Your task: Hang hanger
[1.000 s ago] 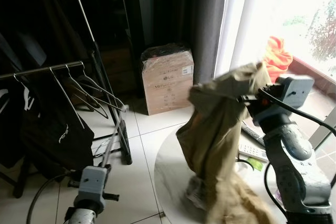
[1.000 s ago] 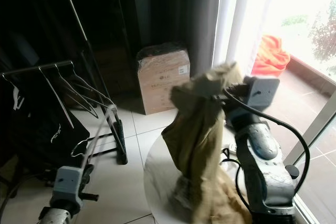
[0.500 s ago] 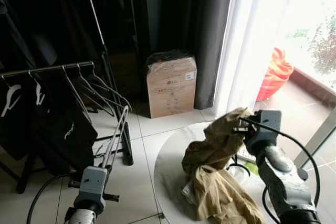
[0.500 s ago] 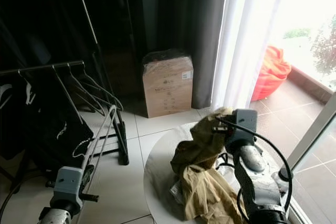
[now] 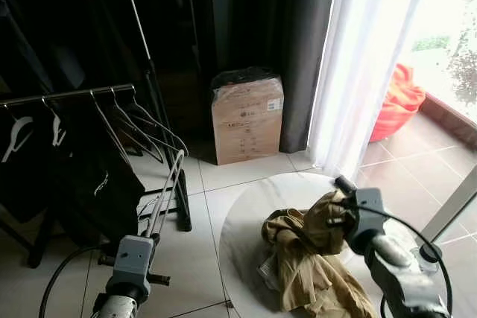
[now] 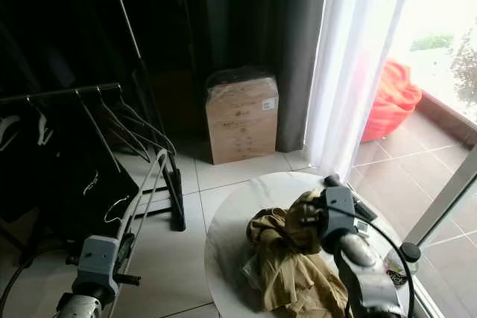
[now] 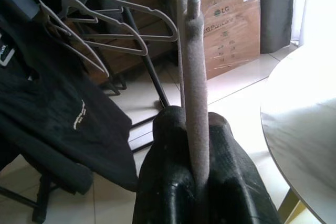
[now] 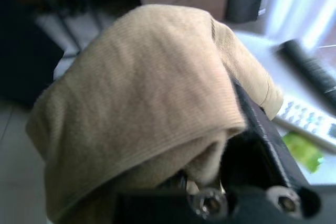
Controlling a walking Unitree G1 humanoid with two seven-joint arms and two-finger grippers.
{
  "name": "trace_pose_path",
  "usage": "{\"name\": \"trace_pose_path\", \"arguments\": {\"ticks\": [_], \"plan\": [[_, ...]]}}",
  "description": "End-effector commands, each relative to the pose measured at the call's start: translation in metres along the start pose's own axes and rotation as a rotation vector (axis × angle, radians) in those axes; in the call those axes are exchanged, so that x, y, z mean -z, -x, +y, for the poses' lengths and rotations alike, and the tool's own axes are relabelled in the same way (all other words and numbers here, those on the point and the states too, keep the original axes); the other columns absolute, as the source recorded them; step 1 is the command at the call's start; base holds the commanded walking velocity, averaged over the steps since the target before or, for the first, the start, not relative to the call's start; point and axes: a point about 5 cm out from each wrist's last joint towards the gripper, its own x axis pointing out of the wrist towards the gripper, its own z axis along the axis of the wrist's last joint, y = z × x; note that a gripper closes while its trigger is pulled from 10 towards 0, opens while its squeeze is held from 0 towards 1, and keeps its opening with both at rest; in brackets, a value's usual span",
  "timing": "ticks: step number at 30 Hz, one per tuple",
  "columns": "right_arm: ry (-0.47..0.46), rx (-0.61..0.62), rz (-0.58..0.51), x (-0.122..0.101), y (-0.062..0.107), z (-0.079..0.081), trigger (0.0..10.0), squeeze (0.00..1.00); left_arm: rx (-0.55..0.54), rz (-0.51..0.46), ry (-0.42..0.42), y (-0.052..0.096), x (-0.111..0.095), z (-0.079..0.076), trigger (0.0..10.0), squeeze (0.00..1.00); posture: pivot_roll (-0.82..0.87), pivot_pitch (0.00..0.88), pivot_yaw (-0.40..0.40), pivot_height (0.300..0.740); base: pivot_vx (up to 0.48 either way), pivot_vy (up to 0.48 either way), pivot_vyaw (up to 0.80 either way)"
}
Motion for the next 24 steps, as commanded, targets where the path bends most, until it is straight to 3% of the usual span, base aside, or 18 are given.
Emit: {"name": "trace_pose_path", "arguments": {"ticks": [1,9,14,24], "plan": [[0.056,-0.039,-0.01,-0.002,0.004,0.004,10.0,1.0,0.002,0.012,-0.025,0.0,0.003,0.002,10.0,0.0,-0.05,0.0,0.016,0.74,0.0,0.0,0.0],[0.112,-0.045,-0.04,0.006,0.024,0.009,10.0,1.0,0.005,0.02,-0.023,0.001,0.005,0.002,10.0,0.0,-0.05,0.0,0.013,0.74,0.0,0.0,0.0],[0.06,-0.016,-0.107,0.004,0.031,0.011,10.0,1.0,0.006,0.021,-0.023,0.002,0.005,0.002,10.0,0.0,-0.06,0.0,0.012,0.74,0.0,0.0,0.0],[0.036,-0.026,-0.085,0.015,0.042,0.02,10.0,1.0,0.0,0.02,-0.022,0.004,0.004,0.004,10.0,0.0,-0.06,0.012,0.014,0.74,0.0,0.0,0.0]]}}
